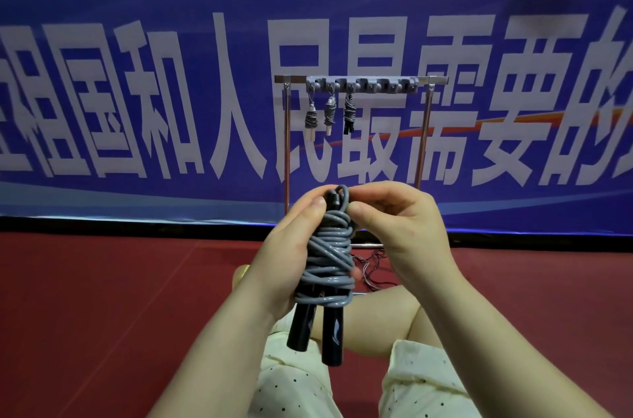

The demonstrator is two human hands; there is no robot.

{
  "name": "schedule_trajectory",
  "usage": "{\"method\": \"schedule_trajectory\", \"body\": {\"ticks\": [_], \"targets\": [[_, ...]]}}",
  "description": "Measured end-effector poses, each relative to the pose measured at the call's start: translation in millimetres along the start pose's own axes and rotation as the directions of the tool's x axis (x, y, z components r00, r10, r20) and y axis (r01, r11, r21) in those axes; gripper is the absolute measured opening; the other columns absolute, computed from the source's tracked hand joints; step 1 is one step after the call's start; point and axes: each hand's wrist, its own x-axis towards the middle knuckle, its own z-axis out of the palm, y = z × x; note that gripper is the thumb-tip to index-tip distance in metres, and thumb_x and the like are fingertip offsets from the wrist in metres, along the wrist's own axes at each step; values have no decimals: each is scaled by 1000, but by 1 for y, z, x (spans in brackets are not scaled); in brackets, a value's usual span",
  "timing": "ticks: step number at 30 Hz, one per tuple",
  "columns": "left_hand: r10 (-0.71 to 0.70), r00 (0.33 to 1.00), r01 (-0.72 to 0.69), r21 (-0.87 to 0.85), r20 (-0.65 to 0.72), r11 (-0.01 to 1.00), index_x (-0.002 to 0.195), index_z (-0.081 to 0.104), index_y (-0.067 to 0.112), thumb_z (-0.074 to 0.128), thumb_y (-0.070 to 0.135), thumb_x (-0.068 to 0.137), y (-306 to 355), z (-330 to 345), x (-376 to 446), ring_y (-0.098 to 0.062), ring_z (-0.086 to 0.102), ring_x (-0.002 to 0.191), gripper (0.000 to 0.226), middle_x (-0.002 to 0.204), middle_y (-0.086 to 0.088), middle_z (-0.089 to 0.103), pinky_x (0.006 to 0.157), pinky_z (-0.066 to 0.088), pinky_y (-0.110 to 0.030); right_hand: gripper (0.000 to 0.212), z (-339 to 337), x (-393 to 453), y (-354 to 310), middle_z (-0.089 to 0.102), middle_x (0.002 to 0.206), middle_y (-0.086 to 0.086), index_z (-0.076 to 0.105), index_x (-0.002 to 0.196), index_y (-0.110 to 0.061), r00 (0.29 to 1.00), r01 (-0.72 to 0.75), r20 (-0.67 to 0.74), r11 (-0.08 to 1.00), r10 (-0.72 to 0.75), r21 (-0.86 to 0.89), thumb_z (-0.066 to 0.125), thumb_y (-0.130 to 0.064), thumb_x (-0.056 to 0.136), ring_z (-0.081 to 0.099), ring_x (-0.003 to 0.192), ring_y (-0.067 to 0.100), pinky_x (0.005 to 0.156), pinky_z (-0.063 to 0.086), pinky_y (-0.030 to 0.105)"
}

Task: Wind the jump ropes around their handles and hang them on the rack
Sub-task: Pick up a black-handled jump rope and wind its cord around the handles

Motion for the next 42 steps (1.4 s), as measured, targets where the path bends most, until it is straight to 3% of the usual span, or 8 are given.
{"method": "schedule_trajectory", "body": {"ticks": [5,12,22,25,32,36,39,42], "targets": [[-51,998,49,51,32,997,90,72,35,45,36,89,2,0,-1,-23,64,57,27,85,-11,69,50,53,-31,17,-4,0,2,70,70,-1,66,79,-11,1000,-14,13,999,14,-53,68,5,76,67,68,10,62,54,22],[-169,977,171,-5,126,985,111,67,28,50,43,79,9,-4,-6,-28,63,50,39,89,-24,67,47,53,-29,27,-13,4,-10,67,69,1,50,77,-10,993,17,121,989,1,-144,71,7,74,65,66,14,61,55,24],[-221,970,231,-96,105,968,102,66,15,51,43,76,4,-2,-9,-26,60,41,41,59,-15,61,39,49,-25,28,-6,0,-1,70,70,-9,67,88,-20,994,1,106,990,13,-140,69,6,76,66,70,5,64,52,17],[-193,980,197,-112,47,974,102,64,13,51,43,79,0,-2,-7,-27,60,44,39,67,-14,64,42,50,-26,23,-3,-2,1,72,75,-8,67,89,-18,996,-16,83,990,28,-141,68,3,79,68,73,6,65,53,19],[29,986,15,266,-163,964,101,62,25,42,24,99,-14,-5,5,-11,65,71,20,87,-1,67,63,52,-28,12,-2,1,8,71,85,6,69,85,-22,995,-99,-18,953,99,-288,73,-11,80,68,85,24,78,58,47],[125,976,-31,456,-176,890,98,59,36,46,28,98,-19,-5,7,-16,65,87,15,92,-1,67,80,51,-35,9,-2,5,11,69,78,11,67,77,-14,989,-148,-48,948,140,-281,69,-6,82,69,80,27,72,60,41],[235,954,-90,572,-185,815,97,56,40,46,32,95,-21,-6,6,-16,56,71,13,82,-9,60,68,46,-32,6,0,7,8,70,77,7,69,78,-11,985,-171,-46,951,164,-256,70,-7,81,69,76,20,69,59,29],[322,932,-139,654,-169,743,98,53,43,46,37,94,-18,-6,3,-18,53,63,10,74,-1,58,64,46,-40,4,2,8,6,72,80,5,70,77,-12,986,-167,-66,949,155,-268,72,-12,80,71,76,19,76,60,35]]}}
